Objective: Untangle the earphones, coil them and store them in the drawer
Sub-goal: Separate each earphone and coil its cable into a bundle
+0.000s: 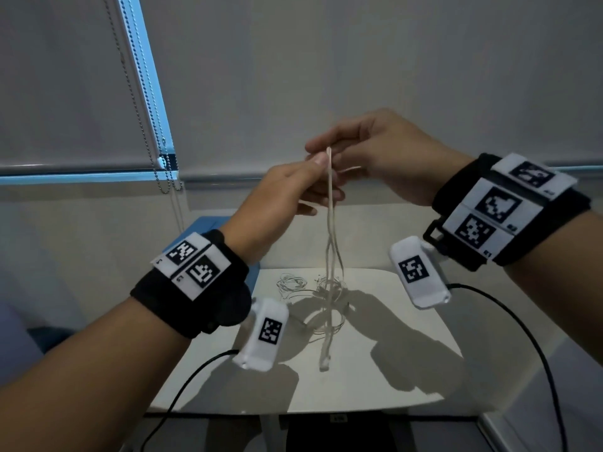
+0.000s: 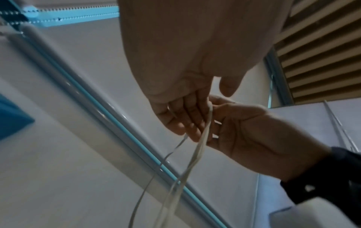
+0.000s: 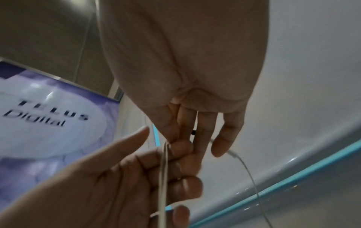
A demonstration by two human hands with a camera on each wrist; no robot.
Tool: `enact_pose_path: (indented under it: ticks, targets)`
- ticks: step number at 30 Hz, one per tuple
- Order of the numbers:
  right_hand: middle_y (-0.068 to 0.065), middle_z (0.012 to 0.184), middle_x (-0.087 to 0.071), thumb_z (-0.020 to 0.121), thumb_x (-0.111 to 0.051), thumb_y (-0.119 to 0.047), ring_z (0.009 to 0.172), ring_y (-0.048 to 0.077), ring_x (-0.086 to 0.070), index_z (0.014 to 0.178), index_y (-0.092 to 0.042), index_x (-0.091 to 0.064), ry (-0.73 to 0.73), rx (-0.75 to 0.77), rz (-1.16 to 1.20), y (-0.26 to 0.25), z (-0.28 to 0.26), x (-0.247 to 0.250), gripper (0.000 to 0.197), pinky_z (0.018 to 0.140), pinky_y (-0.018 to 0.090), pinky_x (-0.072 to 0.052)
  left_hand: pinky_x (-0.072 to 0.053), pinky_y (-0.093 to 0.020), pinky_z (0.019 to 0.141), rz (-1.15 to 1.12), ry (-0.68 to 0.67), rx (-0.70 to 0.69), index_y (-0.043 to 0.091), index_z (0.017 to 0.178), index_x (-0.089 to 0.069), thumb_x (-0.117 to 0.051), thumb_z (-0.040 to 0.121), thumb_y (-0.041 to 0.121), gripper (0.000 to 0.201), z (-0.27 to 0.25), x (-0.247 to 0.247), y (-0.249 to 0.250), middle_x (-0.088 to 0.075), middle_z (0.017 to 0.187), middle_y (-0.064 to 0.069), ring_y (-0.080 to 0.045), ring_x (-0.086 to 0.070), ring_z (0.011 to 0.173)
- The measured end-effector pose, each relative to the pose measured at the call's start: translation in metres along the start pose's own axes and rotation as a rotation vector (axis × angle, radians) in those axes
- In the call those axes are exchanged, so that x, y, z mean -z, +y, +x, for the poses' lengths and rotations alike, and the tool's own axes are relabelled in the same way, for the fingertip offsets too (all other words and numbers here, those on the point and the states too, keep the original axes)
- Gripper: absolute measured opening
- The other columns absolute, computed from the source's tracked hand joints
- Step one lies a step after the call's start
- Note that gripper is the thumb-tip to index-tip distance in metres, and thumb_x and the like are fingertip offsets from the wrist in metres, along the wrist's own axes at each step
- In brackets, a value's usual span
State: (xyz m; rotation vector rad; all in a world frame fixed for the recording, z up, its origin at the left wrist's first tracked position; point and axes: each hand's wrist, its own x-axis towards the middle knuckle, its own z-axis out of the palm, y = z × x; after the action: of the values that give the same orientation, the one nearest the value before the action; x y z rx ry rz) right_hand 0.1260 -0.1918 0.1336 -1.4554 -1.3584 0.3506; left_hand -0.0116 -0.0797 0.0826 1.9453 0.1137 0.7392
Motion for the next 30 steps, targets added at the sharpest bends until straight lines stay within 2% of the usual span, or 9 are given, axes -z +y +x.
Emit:
enact_pose_path:
  ticks: [3,6,10,13,17,20,23,27,30]
  targets:
    - [0.004,0.083,-0.078,0.091,-0.069,-0.006,0.076,0.010,-0.072,0.102,-0.011,-0.079,0.053,0.094,-0.307,0.008,0.000,-0.002,0.016,0.081,0.029,-0.057,-0.051,-0.033,0.079,-0.081,-0.034,0.035,0.004,0.100,-0.066,-0.040,0.110,0.031,0.040,0.000,-0.005,0.001,-0.071,0.082,-0.010,-0.023,-0.067,0.079]
    - [-0.004,0.083,-0.079,0.089,-0.075,-0.019,0.083,0.009,-0.075,0.097,-0.019,-0.081,0.138,0.104,-0.470,0.013,-0.001,0.007,0.010,0.091,0.037,-0.059,-0.055,-0.031,0.073,-0.191,-0.068,0.078,0.010,0.084,-0.059,-0.040,0.110,0.025,0.035,-0.004,-0.004,-0.001,-0.054,0.064,-0.003,-0.019,-0.057,0.063]
    - [-0.002,0.081,-0.079,0.090,-0.073,-0.017,0.078,0.010,-0.076,0.097,-0.016,-0.081,0.280,0.060,-0.467,0.024,-0.002,0.025,0.010,0.087,0.033,-0.061,-0.054,-0.033,0.073,-0.254,-0.109,0.118,0.011,0.080,-0.055,-0.040,0.110,0.026,0.036,-0.009,0.000,-0.002,-0.048,0.060,-0.001,-0.017,-0.052,0.056]
    - [-0.001,0.082,-0.078,0.094,-0.070,-0.020,0.076,0.013,-0.077,0.095,-0.014,-0.080,0.360,-0.006,-0.471,0.035,-0.003,0.041,0.011,0.073,0.024,-0.058,-0.053,-0.031,0.069,-0.291,-0.151,0.134,0.012,0.079,-0.053,-0.039,0.110,0.025,0.037,-0.013,0.003,-0.003,-0.043,0.059,0.000,-0.016,-0.046,0.052]
    - [0.000,0.072,-0.077,0.093,-0.071,-0.023,0.072,0.017,-0.074,0.083,-0.014,-0.080,0.384,-0.117,-0.570,0.053,-0.012,0.052,0.016,0.081,0.033,-0.060,-0.049,-0.029,0.063,-0.274,-0.188,0.137,0.011,0.080,-0.053,-0.038,0.110,0.022,0.035,-0.017,0.004,-0.002,-0.037,0.061,-0.001,-0.015,-0.036,0.050]
    - [-0.004,0.070,-0.073,0.091,-0.074,-0.024,0.071,0.010,-0.065,0.077,-0.018,-0.080,0.252,-0.250,-0.673,0.059,-0.021,0.053,0.016,0.074,0.029,-0.050,-0.047,-0.029,0.062,-0.234,-0.195,0.141,0.009,0.082,-0.055,-0.038,0.109,0.019,0.034,-0.018,0.004,-0.002,-0.038,0.061,-0.001,-0.015,-0.035,0.050]
    - [-0.007,0.087,-0.075,0.087,-0.077,-0.019,0.094,0.015,-0.067,0.086,-0.025,-0.081,-0.010,-0.357,-0.750,0.062,-0.026,0.047,0.007,0.086,0.031,-0.049,-0.045,-0.029,0.059,-0.219,-0.210,0.158,0.008,0.082,-0.059,-0.040,0.108,0.018,0.034,-0.016,0.003,-0.005,-0.039,0.062,-0.001,-0.014,-0.034,0.048]
    - [0.000,0.111,-0.066,0.083,-0.076,-0.004,0.106,0.022,-0.061,0.102,-0.035,-0.071,-0.258,-0.268,-0.596,0.057,-0.033,0.027,0.037,0.090,0.035,-0.048,-0.040,-0.026,0.052,-0.215,-0.244,0.189,0.009,0.084,-0.061,-0.040,0.108,0.019,0.033,-0.013,0.001,-0.008,-0.038,0.062,0.000,-0.013,-0.031,0.048]
    - [0.018,0.118,-0.064,0.085,-0.066,0.013,0.109,0.027,-0.060,0.111,-0.010,-0.063,-0.356,-0.131,-0.212,0.044,-0.035,0.004,0.035,0.089,0.027,-0.049,-0.037,-0.026,0.050,-0.205,-0.253,0.190,0.009,0.085,-0.061,-0.041,0.108,0.020,0.032,-0.012,0.000,-0.009,-0.037,0.063,0.000,-0.013,-0.030,0.048]
